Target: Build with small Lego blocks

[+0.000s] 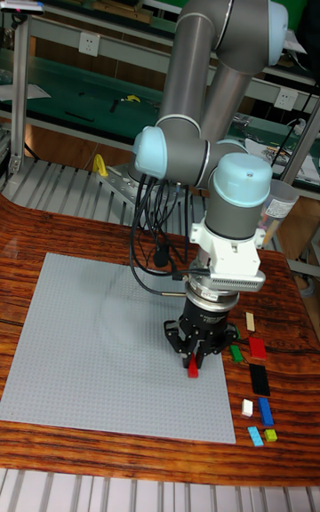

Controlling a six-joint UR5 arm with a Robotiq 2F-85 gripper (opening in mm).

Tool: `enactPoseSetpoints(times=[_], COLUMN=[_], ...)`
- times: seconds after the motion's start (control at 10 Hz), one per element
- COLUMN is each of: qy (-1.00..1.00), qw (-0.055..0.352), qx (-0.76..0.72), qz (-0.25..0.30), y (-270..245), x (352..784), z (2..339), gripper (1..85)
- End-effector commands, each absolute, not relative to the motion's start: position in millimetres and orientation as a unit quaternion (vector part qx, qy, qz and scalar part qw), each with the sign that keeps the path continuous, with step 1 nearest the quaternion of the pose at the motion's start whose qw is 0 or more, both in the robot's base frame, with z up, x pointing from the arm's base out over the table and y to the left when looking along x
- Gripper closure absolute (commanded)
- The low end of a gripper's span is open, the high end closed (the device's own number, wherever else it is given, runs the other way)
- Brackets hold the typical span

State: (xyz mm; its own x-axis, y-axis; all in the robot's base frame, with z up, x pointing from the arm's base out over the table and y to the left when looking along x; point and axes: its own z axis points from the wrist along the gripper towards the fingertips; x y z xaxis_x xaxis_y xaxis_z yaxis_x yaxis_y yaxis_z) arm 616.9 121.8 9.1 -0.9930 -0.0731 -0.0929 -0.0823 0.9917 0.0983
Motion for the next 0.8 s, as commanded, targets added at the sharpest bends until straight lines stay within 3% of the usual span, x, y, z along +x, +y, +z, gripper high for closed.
enactPoseSetpoints(times=[0.0,0.3,0.7], qy=[0.996,0.996,0.996], qw=[0.046,0.047,0.047], qx=[-0.042,-0.047,-0.051], qz=[0.058,0.054,0.051], y=[122.5,119.3,113.7], x=[616.9,616.5,616.4], z=[11.7,12.3,14.4], gripper=[51.0,45.3,45.0])
